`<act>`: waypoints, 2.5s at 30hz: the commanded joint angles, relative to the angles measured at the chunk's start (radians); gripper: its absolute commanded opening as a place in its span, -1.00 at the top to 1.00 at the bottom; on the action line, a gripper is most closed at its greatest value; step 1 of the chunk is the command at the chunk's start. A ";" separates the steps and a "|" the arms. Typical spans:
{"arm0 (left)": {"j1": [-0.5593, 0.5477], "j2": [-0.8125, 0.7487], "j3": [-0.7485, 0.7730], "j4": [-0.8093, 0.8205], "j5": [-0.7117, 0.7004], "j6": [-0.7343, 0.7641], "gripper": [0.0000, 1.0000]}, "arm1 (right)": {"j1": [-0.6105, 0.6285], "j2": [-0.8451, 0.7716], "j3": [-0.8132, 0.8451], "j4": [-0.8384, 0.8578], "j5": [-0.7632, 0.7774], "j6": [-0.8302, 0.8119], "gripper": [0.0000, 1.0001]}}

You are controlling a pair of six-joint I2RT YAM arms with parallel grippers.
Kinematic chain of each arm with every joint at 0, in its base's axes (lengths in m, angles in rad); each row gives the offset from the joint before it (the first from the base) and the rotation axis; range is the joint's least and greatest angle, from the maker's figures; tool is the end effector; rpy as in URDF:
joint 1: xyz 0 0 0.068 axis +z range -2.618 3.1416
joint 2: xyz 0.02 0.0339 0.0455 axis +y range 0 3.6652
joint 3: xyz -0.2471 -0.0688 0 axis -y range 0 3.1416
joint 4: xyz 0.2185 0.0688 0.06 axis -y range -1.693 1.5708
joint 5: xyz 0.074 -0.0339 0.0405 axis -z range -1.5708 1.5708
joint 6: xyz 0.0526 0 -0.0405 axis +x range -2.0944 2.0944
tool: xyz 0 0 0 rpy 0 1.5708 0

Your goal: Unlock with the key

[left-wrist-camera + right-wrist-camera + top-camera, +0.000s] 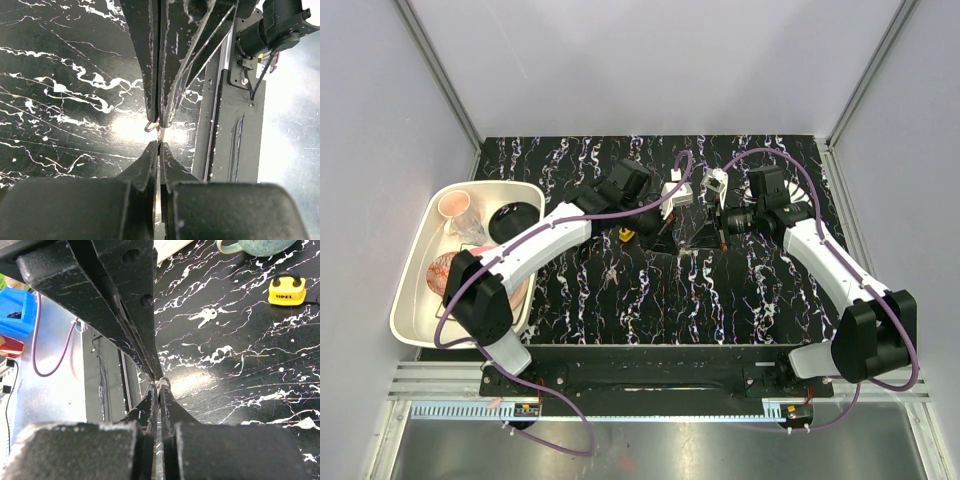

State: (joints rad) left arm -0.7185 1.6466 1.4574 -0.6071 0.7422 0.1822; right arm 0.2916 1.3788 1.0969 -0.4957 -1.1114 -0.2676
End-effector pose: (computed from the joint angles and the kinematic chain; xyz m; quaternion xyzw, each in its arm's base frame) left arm 0.2352 -0.2528 0.2971 0.4989 0.7173 -0.4170 0.2504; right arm 0.2439 0.1224 0.2846 -0.4121 0.6969 0.4905 0.3223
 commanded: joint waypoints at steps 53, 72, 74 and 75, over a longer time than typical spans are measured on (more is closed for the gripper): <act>-0.154 0.416 0.587 -0.937 -0.917 0.425 1.00 | -0.003 -0.398 -0.031 -0.248 0.248 -0.510 -0.13; -0.154 0.295 0.566 -0.743 -0.811 0.307 1.00 | -0.003 -0.472 -0.026 -0.264 0.170 -0.510 -0.01; -0.153 0.288 0.558 -0.728 -0.790 0.295 1.00 | -0.005 -0.495 -0.019 -0.256 0.163 -0.486 0.01; -0.153 0.276 0.551 -0.718 -0.768 0.289 1.00 | -0.005 -0.503 -0.016 -0.245 0.157 -0.480 0.01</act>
State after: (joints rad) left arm -0.8703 2.0026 1.9766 -1.3487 -0.1249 0.5095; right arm 0.2916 0.9245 1.0550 -0.7807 -0.9100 -0.7696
